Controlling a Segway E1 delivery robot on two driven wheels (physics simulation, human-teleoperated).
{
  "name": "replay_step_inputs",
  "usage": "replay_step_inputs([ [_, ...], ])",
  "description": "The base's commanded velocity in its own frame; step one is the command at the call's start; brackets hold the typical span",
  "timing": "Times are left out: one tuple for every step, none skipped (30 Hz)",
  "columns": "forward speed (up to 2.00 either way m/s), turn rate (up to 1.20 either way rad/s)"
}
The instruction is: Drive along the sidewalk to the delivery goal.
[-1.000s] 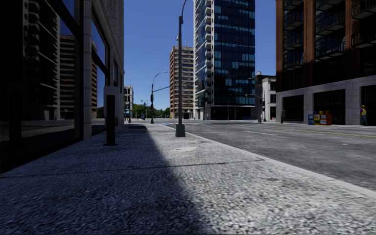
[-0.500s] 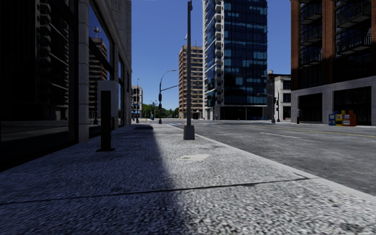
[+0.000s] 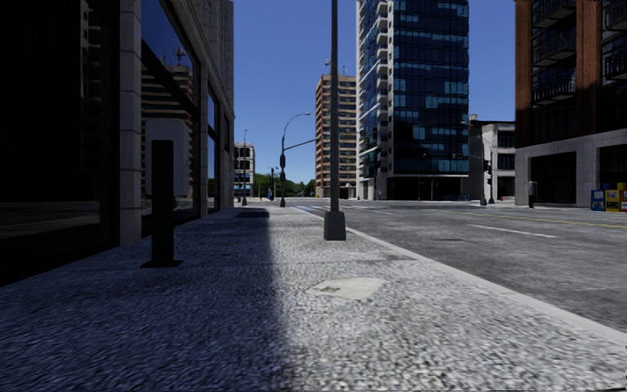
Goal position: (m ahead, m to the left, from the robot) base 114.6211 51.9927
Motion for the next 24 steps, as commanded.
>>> replay_step_inputs([
  [1.98,0.25],
  [1.98,0.25],
  [1.98,0.25],
  [1.98,0.25],
  [1.98,0.25],
  [1.98,0.25],
  [1.98,0.25],
  [1.98,0.25],
  [1.98,0.25],
  [1.98,0.25],
  [1.98,0.25],
  [1.98,0.25],
  [1.98,0.25],
  [1.98,0.25],
  [1.98,0.25],
  [1.98,0.25],
  [1.98,0.25],
  [1.98,0.25],
  [1.98,0.25],
  [1.98,0.25],
  [1.98,0.25],
  [1.98,0.25],
  [1.98,0.25],
  [1.98,0.25],
])
